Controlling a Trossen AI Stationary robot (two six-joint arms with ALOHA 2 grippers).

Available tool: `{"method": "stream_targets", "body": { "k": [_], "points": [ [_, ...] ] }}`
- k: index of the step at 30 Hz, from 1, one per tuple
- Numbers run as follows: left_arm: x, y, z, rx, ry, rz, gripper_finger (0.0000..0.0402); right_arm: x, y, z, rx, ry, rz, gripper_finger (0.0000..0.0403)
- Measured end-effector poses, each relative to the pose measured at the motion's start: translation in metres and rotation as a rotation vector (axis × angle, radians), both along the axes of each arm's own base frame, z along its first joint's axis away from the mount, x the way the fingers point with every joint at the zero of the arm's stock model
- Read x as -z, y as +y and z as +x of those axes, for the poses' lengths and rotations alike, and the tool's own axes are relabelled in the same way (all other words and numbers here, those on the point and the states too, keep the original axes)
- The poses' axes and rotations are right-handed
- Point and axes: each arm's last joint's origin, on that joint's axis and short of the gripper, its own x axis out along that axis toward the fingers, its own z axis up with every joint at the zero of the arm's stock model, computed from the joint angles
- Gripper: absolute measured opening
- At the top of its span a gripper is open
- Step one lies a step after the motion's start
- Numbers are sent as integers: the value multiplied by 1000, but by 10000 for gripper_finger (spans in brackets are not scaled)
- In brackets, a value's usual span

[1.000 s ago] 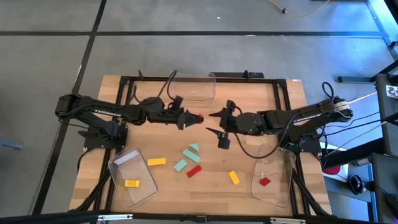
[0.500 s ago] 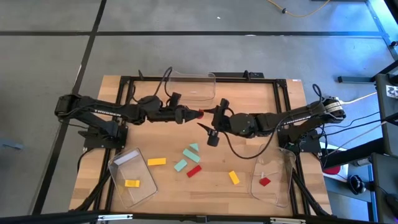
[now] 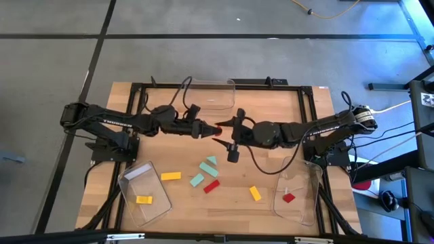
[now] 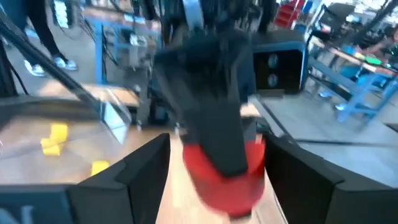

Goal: Sort & place blocks by color
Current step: Put the top red block into the right transparent bin

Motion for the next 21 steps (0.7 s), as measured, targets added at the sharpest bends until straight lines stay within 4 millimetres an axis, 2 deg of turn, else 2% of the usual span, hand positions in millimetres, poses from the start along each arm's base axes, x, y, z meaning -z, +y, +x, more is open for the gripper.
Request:
{"method": "stream_targets", "body": {
  "k": [6,15,21],
  "points": [
    [0,0,0,0,1,8,118,-1,0,0,-2,-8,1,248],
    [1,1,0,-24,2,5,118,2,-1,0,11,13,-12,175],
    [0,1,0,-27,-11,56,119,2,-2,0,26,14,-21,175]
  ]
}}
